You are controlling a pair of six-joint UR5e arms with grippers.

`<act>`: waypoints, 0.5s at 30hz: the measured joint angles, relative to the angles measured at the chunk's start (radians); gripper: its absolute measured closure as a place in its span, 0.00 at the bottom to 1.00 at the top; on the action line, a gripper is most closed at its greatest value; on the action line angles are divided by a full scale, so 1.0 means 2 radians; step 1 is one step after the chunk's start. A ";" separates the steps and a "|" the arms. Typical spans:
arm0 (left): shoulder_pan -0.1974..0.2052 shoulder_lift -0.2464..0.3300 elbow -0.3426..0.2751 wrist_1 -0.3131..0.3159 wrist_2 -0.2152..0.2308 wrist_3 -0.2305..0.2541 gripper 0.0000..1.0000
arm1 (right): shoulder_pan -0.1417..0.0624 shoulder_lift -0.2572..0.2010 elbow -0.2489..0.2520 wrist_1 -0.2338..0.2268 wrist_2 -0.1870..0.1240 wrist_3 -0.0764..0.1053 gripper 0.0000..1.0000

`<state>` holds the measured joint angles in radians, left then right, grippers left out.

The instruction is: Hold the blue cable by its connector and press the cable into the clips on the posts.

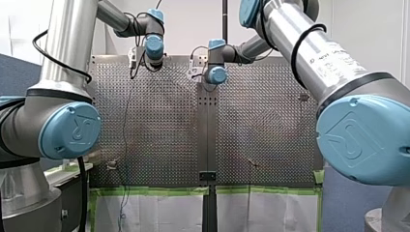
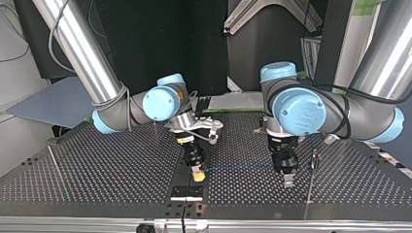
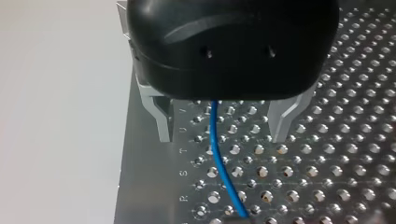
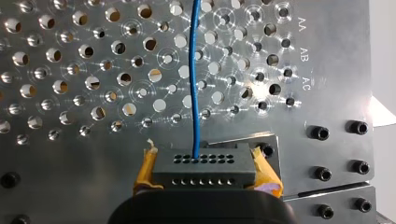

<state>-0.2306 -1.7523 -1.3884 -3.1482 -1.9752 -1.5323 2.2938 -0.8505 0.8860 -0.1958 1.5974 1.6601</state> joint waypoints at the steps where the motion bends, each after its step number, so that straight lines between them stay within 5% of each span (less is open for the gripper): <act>1: 0.000 0.000 0.000 0.002 0.001 -0.003 0.49 | 0.000 0.000 0.000 0.000 0.000 0.000 1.00; 2: 0.000 0.000 0.000 0.003 0.002 -0.005 0.72 | 0.000 0.000 0.000 0.000 0.000 0.000 1.00; 3: 0.000 0.000 0.000 0.004 0.001 -0.006 0.72 | 0.000 0.000 0.000 0.000 -0.001 0.000 1.00; 4: 0.000 0.000 0.000 0.005 0.000 -0.006 1.00 | 0.000 0.000 0.000 0.000 -0.001 0.000 1.00; 15: -0.004 0.000 -0.002 0.009 -0.044 0.025 1.00 | -0.001 0.000 0.000 0.001 -0.002 0.001 1.00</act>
<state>-0.2396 -1.7523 -1.3921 -3.1303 -2.0636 -1.4821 2.2925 -0.8504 0.8861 -0.1944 1.5943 1.6627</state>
